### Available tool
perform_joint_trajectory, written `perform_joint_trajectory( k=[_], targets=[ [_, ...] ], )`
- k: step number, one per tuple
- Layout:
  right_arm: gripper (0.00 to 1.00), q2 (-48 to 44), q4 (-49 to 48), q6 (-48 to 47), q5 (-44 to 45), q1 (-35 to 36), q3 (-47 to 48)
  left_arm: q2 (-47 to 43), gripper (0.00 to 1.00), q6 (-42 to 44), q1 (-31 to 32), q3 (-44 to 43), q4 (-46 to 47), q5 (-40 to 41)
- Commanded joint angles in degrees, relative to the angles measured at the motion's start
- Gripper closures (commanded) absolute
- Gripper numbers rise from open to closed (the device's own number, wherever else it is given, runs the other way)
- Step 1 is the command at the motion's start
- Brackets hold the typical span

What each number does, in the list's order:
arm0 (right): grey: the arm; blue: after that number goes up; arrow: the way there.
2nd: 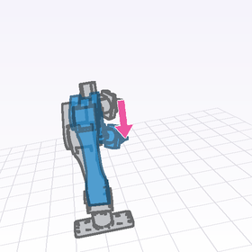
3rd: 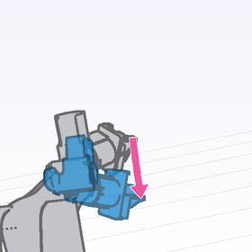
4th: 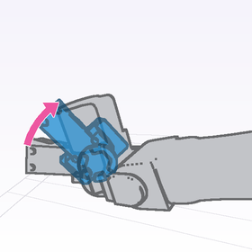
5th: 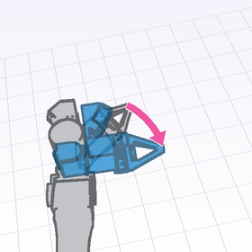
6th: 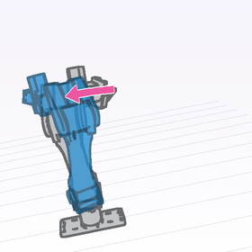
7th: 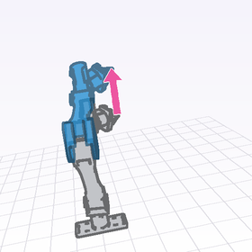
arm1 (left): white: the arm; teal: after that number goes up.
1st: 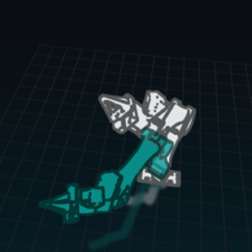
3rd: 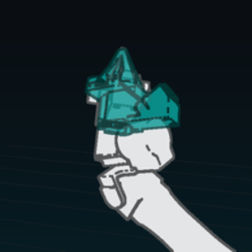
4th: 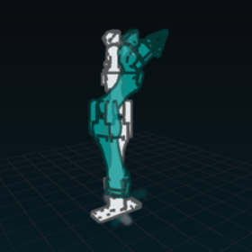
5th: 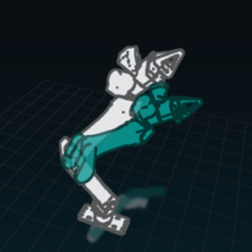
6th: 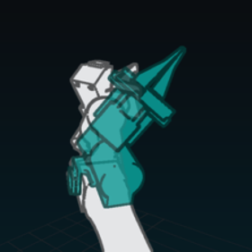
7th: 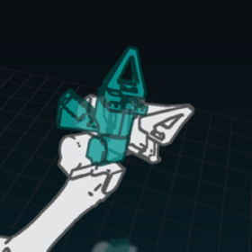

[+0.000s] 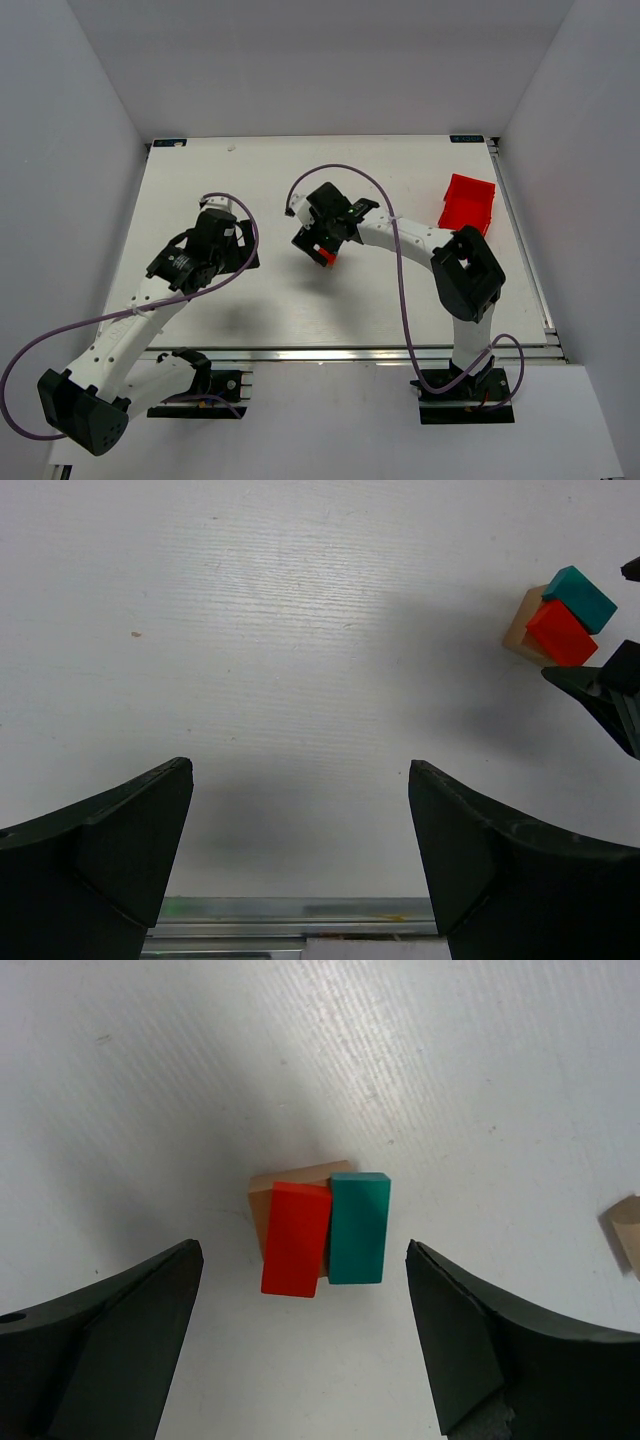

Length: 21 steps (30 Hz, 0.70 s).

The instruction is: Build the wood block tower

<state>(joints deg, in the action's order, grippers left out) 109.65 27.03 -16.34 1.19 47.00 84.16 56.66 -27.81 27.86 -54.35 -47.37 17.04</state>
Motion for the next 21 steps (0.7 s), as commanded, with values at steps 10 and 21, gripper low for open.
perform_joint_trajectory(
  k=[10,21],
  targets=[
    [0.14,-0.31,1.63,-7.13,-3.3,-0.25,0.3,-1.38,0.02,1.01,-0.35,0.73,1.5,-1.57],
    [0.2,1.27,2.15,-7.48,-2.86,-0.77,0.65,-1.65,0.02,1.01,-0.35,0.82,1.5,-1.57]
  ],
)
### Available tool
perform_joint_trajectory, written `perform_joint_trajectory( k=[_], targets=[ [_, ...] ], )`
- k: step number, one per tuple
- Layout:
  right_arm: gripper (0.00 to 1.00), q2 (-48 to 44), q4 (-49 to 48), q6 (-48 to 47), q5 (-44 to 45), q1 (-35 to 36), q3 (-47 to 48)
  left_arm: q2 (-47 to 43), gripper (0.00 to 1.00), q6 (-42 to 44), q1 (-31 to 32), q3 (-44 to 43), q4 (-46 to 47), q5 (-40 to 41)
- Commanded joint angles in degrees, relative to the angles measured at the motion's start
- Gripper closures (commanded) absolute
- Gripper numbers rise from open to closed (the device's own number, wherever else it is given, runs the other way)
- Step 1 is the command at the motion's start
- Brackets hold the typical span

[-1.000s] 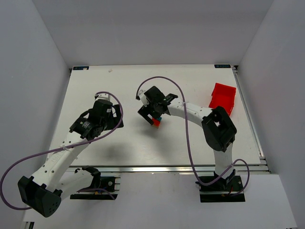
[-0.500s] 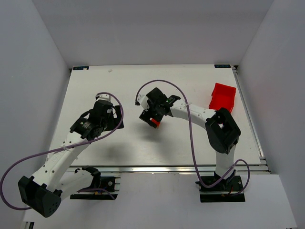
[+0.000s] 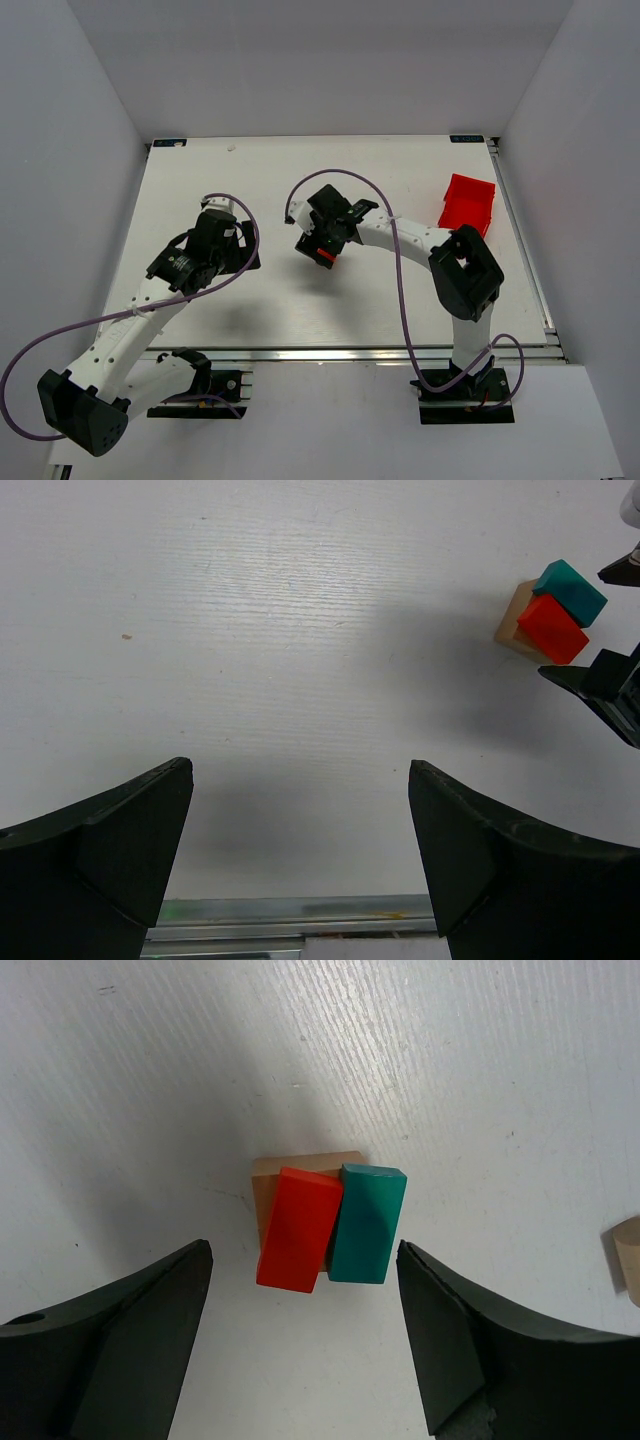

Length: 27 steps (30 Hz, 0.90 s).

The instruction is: Build the wood block tower

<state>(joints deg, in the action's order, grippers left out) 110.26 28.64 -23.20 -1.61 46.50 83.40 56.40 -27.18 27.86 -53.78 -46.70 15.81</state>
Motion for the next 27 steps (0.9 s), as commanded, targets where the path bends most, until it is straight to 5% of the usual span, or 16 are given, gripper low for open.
perform_joint_trajectory(
  k=[1,27],
  targets=[
    [0.21,0.83,0.54,-0.53,-0.15,-0.36,1.51,-1.47,0.02,0.37,-0.35,0.25,0.82,-0.34],
    [0.34,2.51,1.42,-1.14,0.37,-1.06,1.95,-2.0,0.02,0.9,-0.35,0.25,0.99,-0.43]
  ],
)
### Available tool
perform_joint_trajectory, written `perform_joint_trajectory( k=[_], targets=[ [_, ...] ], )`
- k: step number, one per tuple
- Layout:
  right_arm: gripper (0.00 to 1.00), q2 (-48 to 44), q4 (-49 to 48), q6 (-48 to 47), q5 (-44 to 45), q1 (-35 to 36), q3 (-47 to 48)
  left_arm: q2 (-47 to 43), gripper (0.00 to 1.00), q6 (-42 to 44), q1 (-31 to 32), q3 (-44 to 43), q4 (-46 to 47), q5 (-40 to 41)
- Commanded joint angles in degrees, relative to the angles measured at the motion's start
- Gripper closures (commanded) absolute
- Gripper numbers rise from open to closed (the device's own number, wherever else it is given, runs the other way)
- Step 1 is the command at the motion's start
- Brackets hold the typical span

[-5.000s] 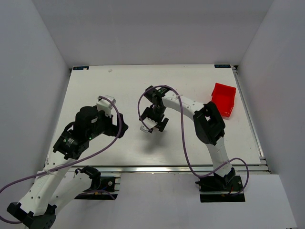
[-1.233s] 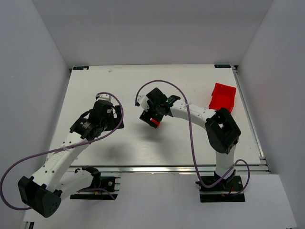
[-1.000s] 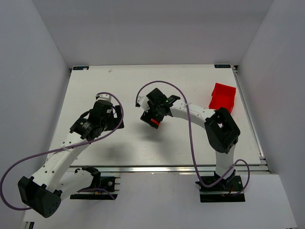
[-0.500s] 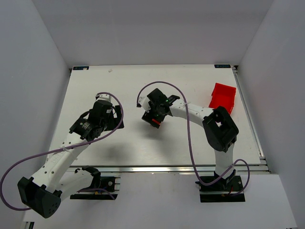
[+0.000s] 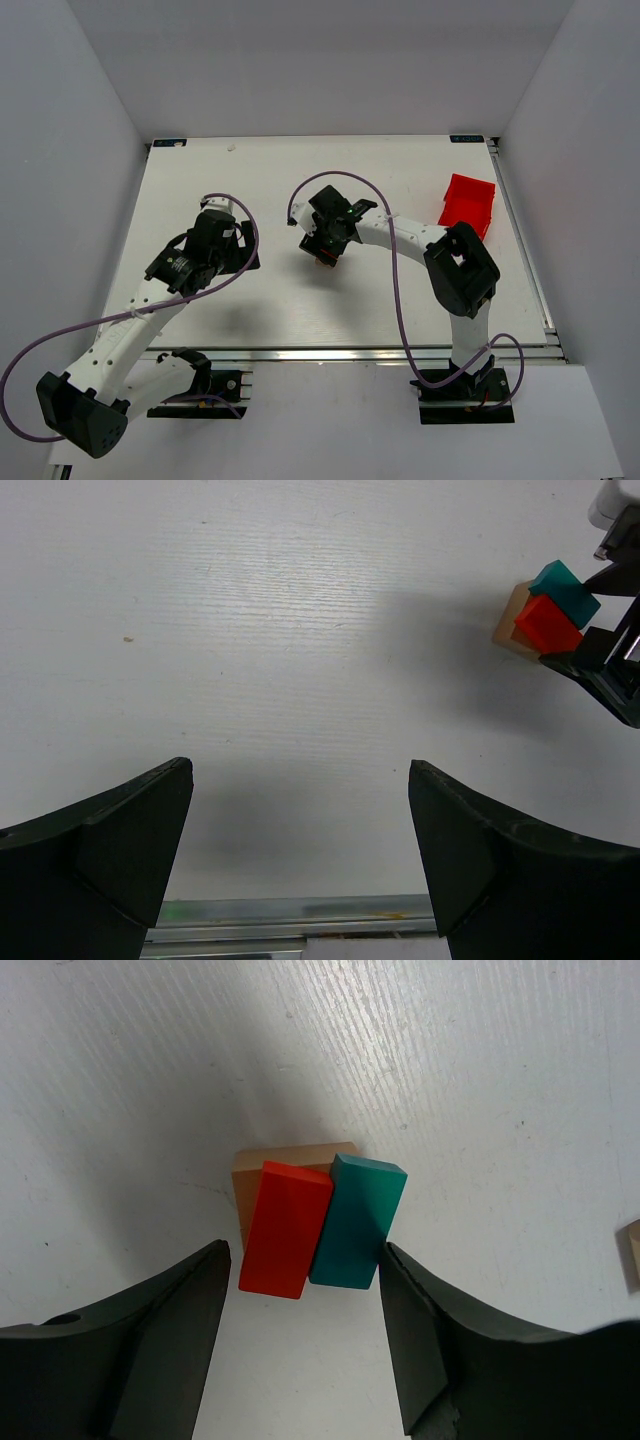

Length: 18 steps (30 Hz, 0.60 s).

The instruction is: Build the wood block tower

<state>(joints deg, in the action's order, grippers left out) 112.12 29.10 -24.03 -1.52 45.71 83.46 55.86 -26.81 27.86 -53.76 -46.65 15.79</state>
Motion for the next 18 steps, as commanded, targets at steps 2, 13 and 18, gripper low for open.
perform_joint_trajectory(
  k=[2,13,18],
  targets=[
    [0.34,0.74,0.96,-0.31,0.73,-0.27,1.79,-1.36,0.02,0.44,-0.35,0.32,0.95,-0.41],
    [0.43,0.56,0.69,-1.19,1.34,-0.36,1.53,-1.71,0.02,0.7,-0.35,0.32,1.3,-1.11],
    [0.44,0.3,0.43,-1.72,1.26,-0.36,1.27,-1.72,0.02,0.88,-0.35,0.41,1.39,-1.38]
  ],
)
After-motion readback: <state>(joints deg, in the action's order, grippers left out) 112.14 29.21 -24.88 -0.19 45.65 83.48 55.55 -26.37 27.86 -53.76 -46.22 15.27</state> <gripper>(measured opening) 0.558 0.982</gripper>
